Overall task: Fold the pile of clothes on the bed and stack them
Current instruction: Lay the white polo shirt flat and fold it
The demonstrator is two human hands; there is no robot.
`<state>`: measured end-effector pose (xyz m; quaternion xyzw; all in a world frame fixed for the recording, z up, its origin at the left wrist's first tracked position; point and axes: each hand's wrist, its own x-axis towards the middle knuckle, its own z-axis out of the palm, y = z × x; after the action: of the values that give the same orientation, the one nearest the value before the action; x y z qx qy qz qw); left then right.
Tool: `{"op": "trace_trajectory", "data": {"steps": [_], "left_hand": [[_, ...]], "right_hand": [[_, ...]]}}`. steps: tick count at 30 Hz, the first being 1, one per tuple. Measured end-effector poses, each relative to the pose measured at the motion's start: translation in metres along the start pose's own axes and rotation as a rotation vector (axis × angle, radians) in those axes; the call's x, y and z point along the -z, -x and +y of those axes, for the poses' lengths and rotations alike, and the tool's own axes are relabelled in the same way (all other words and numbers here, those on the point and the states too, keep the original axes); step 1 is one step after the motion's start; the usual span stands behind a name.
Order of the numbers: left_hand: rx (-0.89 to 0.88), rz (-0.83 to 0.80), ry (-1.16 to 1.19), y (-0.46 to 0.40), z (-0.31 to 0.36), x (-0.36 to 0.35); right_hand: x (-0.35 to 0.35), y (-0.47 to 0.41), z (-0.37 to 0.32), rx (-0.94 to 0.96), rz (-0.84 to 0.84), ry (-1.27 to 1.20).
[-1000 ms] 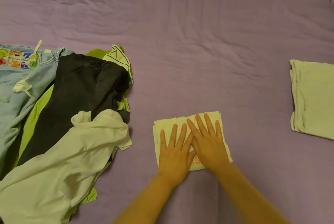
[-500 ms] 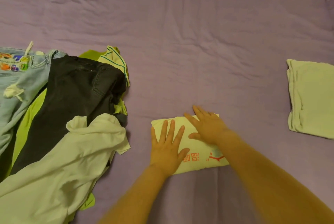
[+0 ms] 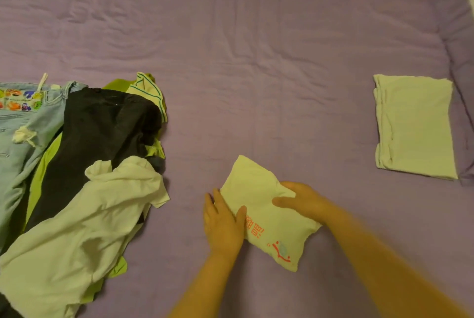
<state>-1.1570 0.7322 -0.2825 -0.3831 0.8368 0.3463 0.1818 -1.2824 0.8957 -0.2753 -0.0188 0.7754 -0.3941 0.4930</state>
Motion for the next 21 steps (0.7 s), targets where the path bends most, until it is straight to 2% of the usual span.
{"op": "trace_trajectory", "data": {"steps": [2, 3, 6, 9, 16, 21], "left_hand": [[0.052, 0.034, 0.248, 0.006, 0.023, -0.013], [0.067, 0.001, 0.381, 0.009, 0.039, -0.020], [0.175, -0.201, 0.762, 0.019, 0.093, -0.045], [0.176, -0.389, 0.941, 0.022, 0.143, -0.066], [-0.074, -0.457, 0.962, 0.013, 0.270, -0.095], [-0.201, -0.518, 0.872, -0.001, 0.347, -0.125]], "right_hand": [[0.021, 0.016, 0.014, -0.015, 0.063, -0.182], [0.032, 0.023, 0.021, -0.019, 0.091, -0.272], [0.068, 0.042, 0.035, 0.004, 0.165, -0.435], [0.110, 0.060, 0.040, 0.054, 0.227, -0.512], [0.232, 0.090, 0.055, 0.145, 0.458, -0.523], [0.301, 0.082, 0.086, 0.112, 0.606, -0.526]]}}
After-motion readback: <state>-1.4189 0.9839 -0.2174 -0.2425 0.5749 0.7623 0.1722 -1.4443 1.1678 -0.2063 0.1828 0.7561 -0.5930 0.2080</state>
